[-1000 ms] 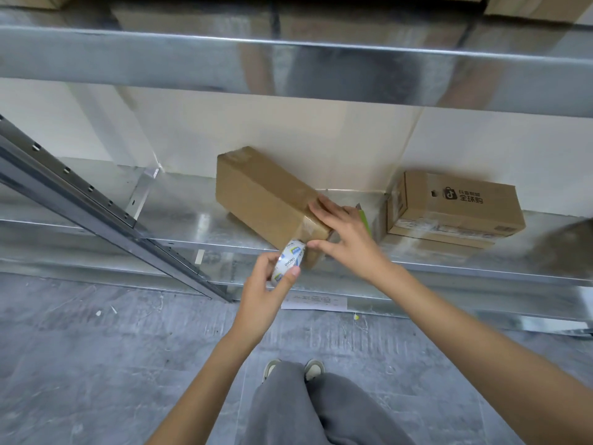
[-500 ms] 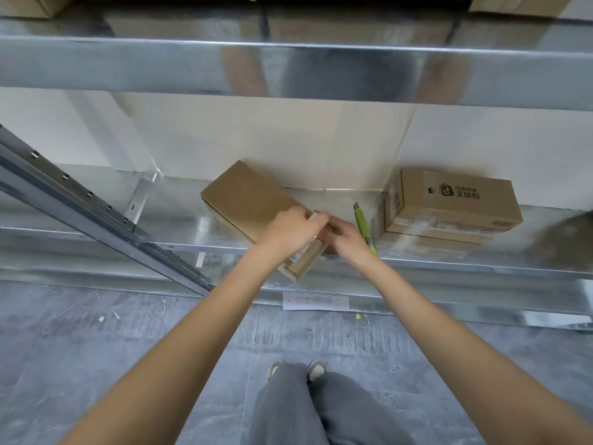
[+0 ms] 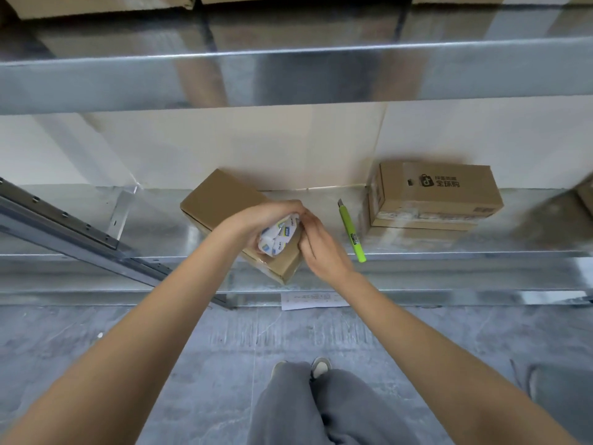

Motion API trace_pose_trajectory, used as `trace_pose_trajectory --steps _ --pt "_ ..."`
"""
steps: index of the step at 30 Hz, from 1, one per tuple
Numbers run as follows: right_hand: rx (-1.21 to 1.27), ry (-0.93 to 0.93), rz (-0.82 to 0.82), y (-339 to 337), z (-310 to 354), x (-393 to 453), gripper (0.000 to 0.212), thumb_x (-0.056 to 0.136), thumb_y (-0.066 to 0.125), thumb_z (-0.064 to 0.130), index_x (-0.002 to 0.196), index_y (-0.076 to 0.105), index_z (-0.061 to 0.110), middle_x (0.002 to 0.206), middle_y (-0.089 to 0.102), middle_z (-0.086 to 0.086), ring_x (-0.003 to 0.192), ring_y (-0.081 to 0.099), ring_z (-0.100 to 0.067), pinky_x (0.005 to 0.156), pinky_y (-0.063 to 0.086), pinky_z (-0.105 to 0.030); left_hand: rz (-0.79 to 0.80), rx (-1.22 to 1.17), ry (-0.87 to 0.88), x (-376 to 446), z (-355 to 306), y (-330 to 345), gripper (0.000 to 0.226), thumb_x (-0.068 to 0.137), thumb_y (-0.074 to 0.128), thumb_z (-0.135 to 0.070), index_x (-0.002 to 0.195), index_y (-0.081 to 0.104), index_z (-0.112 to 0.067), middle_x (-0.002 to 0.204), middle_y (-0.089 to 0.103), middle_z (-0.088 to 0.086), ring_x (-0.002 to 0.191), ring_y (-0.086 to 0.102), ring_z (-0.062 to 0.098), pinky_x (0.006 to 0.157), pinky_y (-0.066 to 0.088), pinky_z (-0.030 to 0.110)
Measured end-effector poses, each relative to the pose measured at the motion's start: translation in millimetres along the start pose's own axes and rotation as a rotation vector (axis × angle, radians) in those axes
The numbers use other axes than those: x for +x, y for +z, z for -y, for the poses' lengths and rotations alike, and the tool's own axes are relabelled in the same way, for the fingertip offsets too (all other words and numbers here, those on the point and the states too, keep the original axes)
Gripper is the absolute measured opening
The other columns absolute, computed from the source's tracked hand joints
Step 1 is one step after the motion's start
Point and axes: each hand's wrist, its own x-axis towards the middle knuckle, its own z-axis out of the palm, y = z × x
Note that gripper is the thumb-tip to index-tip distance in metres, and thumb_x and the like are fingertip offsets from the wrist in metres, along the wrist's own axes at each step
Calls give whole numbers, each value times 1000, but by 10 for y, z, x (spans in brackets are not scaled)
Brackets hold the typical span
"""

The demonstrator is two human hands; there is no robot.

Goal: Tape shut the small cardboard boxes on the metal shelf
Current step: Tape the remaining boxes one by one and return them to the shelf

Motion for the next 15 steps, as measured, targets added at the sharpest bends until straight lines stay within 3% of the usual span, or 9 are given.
trace_pose_trajectory --steps 2,6,10,13,15 --pt "-65 -55 40 -45 -64 -18 55 98 46 25 149 30 14 158 25 -3 134 42 -25 99 45 -42 7 -23 3 -11 26 -25 27 82 60 -46 91 61 -21 81 63 5 70 63 24 63 54 31" --pt "-257 -101 88 -126 -116 -31 69 94 49 49 153 23 22 162 14 7 123 52 -23 80 47 -30 3 7 12 4 117 22 29 80 61 -47 88 63 -19 71 66 2 58 65 18 55 53 24" --pt "-335 -109 61 -139 -86 -20 70 94 47 52 153 23 24 162 14 8 121 55 -22 78 47 -31 -38 111 -32 5 187 6 32 78 57 -50 88 63 -20 71 66 1 61 64 20 63 52 25" --pt "-340 -95 58 -126 -70 -28 70 94 46 52 153 22 24 162 13 8 124 52 -20 81 47 -31 25 137 -128 -46 137 -29 37 79 54 -54 90 62 -20 82 69 4 75 66 25 85 53 35" --pt "-352 -88 55 -115 -65 -28 71 94 46 53 153 22 24 162 13 8 124 52 -19 83 47 -31 39 127 -168 -63 89 -56 38 81 50 -55 87 63 -19 82 69 4 80 67 25 91 51 37"
